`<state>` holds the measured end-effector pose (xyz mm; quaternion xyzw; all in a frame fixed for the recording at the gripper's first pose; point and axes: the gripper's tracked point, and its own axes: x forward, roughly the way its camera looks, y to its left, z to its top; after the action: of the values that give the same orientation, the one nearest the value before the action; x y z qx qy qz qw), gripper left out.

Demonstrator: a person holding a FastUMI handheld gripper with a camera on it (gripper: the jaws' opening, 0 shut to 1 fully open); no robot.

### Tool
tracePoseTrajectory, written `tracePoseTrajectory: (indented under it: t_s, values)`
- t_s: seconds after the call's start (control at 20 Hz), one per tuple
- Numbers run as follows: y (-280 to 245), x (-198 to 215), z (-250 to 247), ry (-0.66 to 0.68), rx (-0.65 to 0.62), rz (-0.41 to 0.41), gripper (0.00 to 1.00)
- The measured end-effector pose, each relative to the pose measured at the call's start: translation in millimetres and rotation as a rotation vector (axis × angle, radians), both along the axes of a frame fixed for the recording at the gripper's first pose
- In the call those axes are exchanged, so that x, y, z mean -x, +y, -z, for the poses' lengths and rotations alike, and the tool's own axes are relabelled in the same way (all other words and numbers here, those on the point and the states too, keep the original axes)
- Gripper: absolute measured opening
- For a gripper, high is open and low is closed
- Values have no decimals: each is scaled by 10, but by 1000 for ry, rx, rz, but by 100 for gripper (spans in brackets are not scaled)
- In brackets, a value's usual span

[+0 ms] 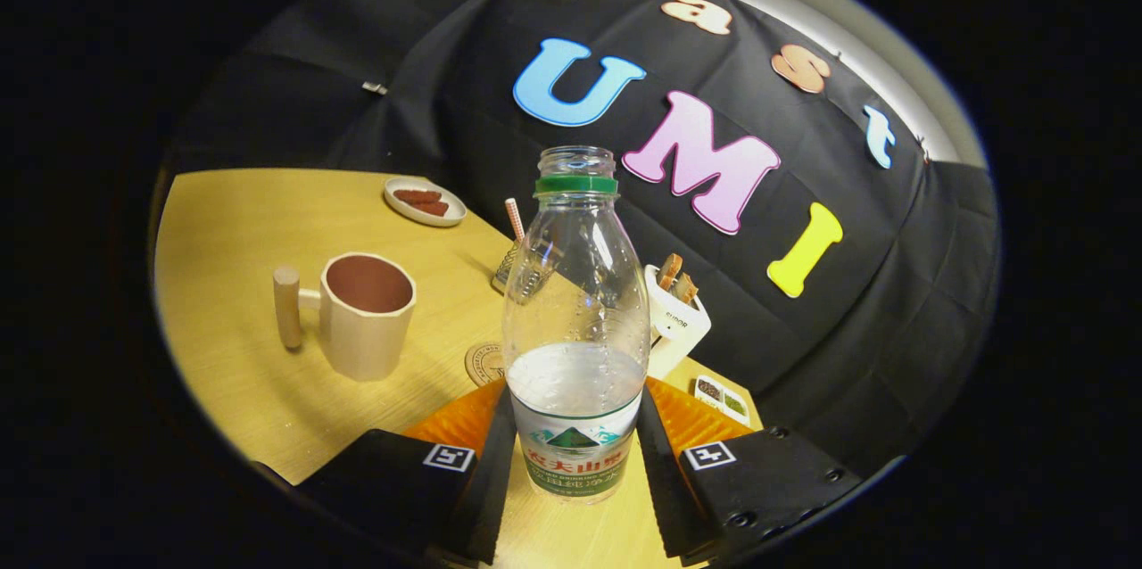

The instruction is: Take the bottle from table, then pour the juice into the cup, finally place the bottle on the coaster

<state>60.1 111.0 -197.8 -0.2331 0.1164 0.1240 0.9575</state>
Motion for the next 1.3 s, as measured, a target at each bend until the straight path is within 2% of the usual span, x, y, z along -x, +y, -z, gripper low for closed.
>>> tracePoseTrajectory:
  t_s: [0.4, 0.85, 1.3]
  values:
    - [164, 11, 81, 35, 298, -60, 70]
    - [205, -82, 184, 43, 554, -99, 70]
    - [269, -130, 244, 40, 692, -160, 70]
